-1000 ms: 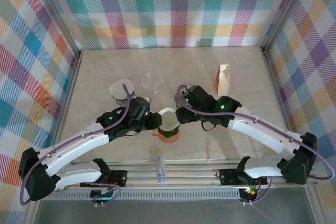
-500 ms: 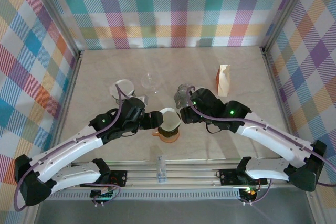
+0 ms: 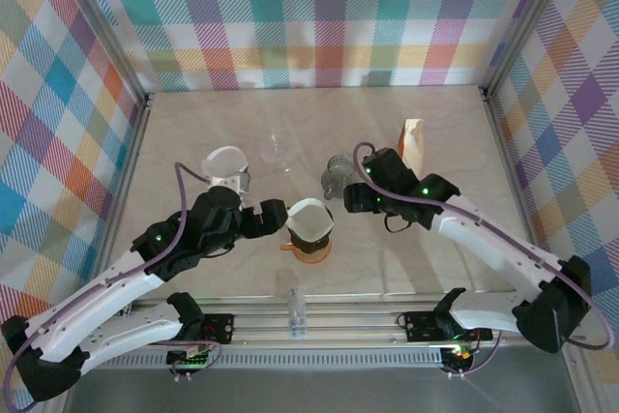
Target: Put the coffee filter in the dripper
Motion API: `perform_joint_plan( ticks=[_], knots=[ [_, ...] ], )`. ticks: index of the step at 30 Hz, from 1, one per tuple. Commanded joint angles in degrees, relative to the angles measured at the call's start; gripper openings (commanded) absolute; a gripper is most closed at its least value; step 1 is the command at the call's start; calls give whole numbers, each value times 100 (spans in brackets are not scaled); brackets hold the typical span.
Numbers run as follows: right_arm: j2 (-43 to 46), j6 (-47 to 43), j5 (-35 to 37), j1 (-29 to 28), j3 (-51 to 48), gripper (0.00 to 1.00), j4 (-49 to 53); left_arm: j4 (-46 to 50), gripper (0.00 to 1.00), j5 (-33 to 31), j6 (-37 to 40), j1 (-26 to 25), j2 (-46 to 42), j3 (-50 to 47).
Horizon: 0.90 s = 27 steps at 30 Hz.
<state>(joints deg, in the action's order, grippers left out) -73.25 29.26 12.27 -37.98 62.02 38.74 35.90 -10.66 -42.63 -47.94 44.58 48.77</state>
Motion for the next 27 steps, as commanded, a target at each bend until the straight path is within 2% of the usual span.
perform_joint_plan(
  ticks=[1,6,11,17,19,24,27],
  knots=[
    [-462,323,-496,471,40,79,-750,224,100,-355,-200,53,-295,-264],
    [-1483,617,-945,1017,452,76,-1197,284,100,-374,-353,56,-626,-518],
    [-2264,708,-1013,1133,869,74,-1383,309,100,-356,-460,53,-825,-710],
    [-2731,840,-983,1133,1180,70,-1389,317,100,-320,-483,55,-904,-834],
    [-2855,844,-963,1133,1279,64,-1277,313,100,-328,-484,56,-915,-855],
    [-2988,818,-883,1134,1358,40,-988,277,100,-312,-485,50,-925,-925],
    [-2934,801,-854,1132,1275,31,-937,302,100,-319,-497,54,-865,-940]
  ],
)
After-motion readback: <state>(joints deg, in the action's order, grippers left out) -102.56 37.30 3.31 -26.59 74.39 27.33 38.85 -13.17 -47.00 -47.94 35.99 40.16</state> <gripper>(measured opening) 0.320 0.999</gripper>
